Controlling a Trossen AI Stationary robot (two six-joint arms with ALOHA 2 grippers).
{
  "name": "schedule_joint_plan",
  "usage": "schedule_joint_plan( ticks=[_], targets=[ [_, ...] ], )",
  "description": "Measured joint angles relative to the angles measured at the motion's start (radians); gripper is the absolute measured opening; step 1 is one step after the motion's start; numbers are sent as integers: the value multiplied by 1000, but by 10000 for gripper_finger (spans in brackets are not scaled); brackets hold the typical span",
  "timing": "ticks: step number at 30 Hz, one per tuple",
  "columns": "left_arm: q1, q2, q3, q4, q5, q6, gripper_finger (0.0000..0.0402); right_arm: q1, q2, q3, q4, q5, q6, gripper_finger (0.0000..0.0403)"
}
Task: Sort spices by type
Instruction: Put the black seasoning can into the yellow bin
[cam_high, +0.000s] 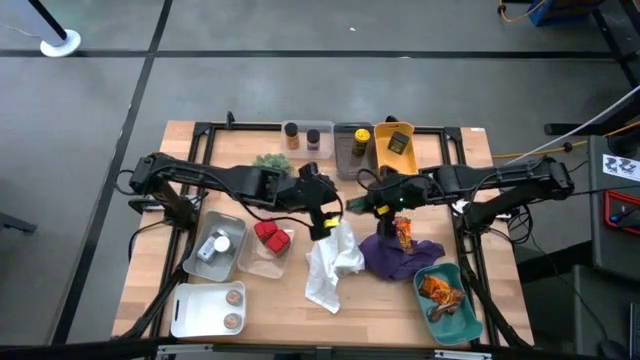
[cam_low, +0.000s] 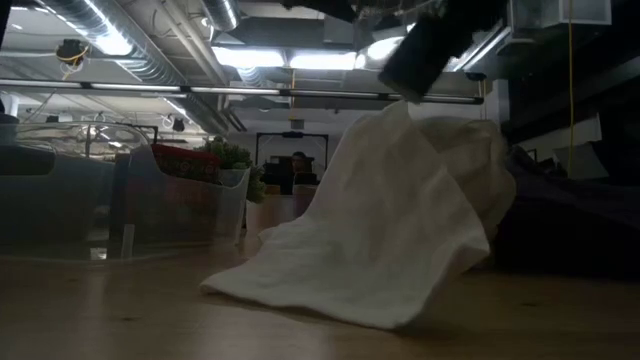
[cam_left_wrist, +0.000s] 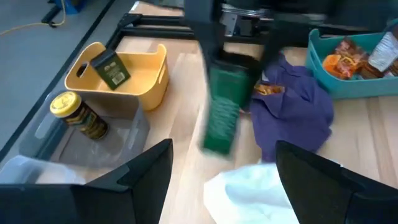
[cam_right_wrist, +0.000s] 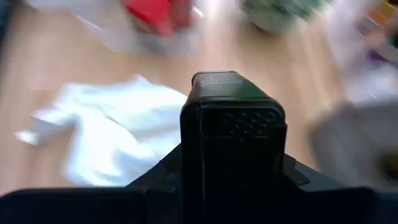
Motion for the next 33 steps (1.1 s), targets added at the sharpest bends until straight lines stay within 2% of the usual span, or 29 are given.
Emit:
schedule_joint_plan(
  ticks=[5,11,14,21,25,28,33],
  targets=[
    [-11,-67,0,-77,-22,-44,265,-69,-17,0,-155,62,-1,122],
    [-40,-97,-1,-192,-26,-89,265,-260,-19,0,-268,70,-7,130],
    [-55,-99,-2,-238,-26,-77,265,-381,-19,0,-272,46,-57,127],
    [-58,-100,-2,-236,-27,-54,265,-678,11,0,-233,-5,-160,124],
    [-58,-100,-2,-232,-28,-48,265,-815,71,0,-215,-113,-161,136],
    [-58,-100,-2,-231,-28,-48,265,-872,131,0,-213,-136,-161,129],
    [-57,-94,-2,-230,-29,-49,265,-900,234,0,-206,-136,-162,123]
  ],
)
